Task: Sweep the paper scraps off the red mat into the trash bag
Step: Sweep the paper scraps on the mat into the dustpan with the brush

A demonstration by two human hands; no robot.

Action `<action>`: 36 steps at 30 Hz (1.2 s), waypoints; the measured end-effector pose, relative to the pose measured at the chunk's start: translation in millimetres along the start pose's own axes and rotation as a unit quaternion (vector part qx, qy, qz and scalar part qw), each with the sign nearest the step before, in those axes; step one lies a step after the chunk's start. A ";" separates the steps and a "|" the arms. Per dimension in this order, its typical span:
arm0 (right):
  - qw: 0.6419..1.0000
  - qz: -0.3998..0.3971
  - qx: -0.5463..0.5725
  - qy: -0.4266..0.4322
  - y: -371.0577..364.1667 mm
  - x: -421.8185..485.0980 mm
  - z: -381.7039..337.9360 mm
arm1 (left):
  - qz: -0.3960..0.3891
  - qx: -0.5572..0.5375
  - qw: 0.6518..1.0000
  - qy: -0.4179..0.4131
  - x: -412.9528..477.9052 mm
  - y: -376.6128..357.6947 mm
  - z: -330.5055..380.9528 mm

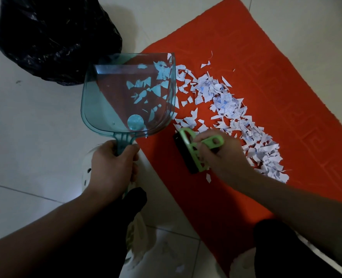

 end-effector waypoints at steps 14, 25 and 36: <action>1.000 -0.004 -0.009 0.018 -14.6 21.0 -12.8 | 0.017 -0.002 1.000 0.017 2.5 7.0 -5.7; 0.997 -0.006 0.056 0.043 -22.4 29.0 -35.1 | 0.021 -0.022 0.999 0.029 4.8 9.8 -6.6; 0.998 -0.002 0.044 0.036 -46.0 45.0 -29.4 | 0.026 -0.053 0.998 0.038 4.8 13.7 -8.5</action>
Point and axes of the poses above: each hand's wrist, its own x-axis towards the middle knuckle, its own y-axis out of the back of the hand, z = x × y, the point moved 4 cm from there along x, towards the middle knuckle, and after that the axes turned 9 degrees about -z, right-handed, at the moved point
